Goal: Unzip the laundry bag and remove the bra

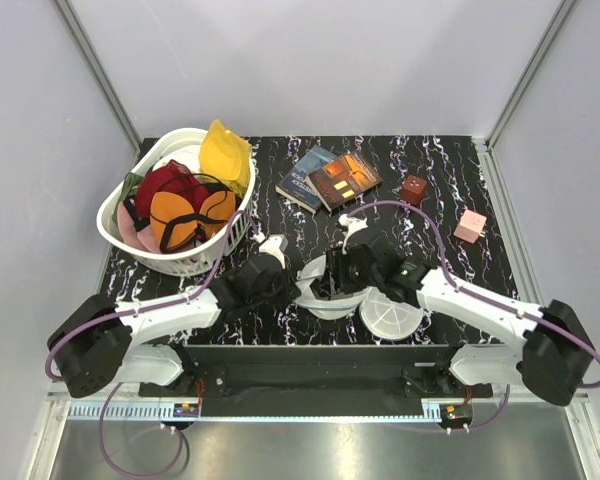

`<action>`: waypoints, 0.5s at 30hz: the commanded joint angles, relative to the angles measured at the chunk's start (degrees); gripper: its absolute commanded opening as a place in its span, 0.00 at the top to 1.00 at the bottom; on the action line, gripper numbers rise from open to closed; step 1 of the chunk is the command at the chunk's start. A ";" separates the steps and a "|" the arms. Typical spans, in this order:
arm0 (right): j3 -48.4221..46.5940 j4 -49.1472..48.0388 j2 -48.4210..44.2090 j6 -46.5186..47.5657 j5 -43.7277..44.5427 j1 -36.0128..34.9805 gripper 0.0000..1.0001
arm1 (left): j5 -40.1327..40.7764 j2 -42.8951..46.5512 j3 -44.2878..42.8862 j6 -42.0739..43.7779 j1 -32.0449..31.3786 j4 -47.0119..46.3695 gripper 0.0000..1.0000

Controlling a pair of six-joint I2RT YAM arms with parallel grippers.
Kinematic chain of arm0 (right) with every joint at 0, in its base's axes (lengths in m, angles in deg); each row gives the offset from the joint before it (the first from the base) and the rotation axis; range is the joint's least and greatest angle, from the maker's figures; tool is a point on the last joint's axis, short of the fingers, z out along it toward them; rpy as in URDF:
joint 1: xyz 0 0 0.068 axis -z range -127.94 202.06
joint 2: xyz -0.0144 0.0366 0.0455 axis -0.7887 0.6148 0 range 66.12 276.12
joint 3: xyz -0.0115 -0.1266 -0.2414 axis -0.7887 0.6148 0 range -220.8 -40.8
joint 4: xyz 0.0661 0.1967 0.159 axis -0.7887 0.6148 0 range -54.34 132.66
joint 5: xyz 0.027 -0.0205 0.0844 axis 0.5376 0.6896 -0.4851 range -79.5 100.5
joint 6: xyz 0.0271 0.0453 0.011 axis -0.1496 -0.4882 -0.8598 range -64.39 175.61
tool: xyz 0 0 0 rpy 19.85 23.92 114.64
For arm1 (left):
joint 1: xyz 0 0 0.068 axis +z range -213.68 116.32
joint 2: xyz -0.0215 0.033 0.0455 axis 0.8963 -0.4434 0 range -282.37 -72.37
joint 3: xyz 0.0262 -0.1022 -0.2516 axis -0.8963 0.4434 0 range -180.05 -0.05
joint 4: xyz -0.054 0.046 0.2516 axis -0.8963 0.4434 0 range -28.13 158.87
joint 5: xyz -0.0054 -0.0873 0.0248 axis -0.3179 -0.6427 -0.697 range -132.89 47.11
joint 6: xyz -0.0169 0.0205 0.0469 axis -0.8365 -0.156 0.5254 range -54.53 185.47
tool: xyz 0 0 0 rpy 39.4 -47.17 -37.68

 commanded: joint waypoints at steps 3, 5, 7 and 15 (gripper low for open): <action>-2.63 -5.85 6.04 3.05 -1.65 -1.60 0.43 | 1.93 -0.79 0.37 -1.23 -0.57 -3.86 1.00; -2.98 -5.93 7.88 3.23 -1.04 -1.69 0.43 | 1.84 -0.70 0.28 -1.32 -0.57 -3.86 1.00; -3.07 -6.20 9.20 3.41 0.02 -1.87 0.43 | 1.92 -0.61 0.37 -1.32 -0.57 -3.95 1.00; -3.33 -9.27 15.01 3.76 1.69 -2.83 0.42 | 2.19 0.09 0.81 -1.23 -0.65 -4.21 1.00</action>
